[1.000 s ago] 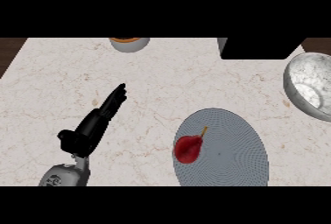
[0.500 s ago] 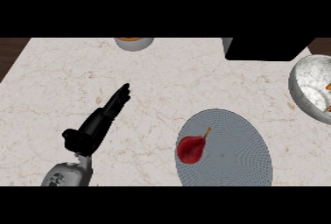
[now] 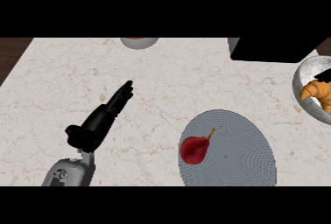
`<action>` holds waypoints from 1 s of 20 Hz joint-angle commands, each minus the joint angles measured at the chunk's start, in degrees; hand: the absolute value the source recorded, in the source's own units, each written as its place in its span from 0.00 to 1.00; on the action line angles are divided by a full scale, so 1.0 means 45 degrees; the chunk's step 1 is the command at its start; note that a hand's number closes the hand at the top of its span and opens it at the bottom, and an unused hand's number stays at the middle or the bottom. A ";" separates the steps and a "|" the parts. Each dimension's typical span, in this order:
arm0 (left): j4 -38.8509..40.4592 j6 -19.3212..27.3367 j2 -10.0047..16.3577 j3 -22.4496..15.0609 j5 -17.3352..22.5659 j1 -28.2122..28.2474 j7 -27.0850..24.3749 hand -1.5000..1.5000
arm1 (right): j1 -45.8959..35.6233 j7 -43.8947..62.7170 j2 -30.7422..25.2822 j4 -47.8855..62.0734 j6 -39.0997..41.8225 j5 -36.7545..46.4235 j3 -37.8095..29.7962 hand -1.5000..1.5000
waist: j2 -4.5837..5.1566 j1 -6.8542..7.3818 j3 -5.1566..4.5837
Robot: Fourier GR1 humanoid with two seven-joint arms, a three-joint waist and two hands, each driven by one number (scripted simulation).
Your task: Pick the croissant from the placemat and place it in the bowl
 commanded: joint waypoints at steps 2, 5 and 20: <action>-0.0426 -0.0231 0.0209 0.0195 0.0220 0.0233 0.0046 0.50 | -0.1418 -0.1685 0.0639 0.2022 0.0947 0.0267 0.0116 0.00 | -0.0076 -0.0130 0.0004; 0.0036 -0.0039 0.0020 0.0196 0.0061 -0.0231 0.0207 0.50 | -0.1850 -0.2318 0.0537 0.2836 0.1197 -0.0304 -0.0413 0.00 | -0.0002 -0.0105 0.0020; -0.0090 -0.0306 0.0054 0.0060 0.0059 0.0030 -0.0288 0.50 | -0.3597 0.0704 -0.1212 0.6090 0.4514 -0.3434 -0.3216 0.00 | 0.0276 0.0166 0.0080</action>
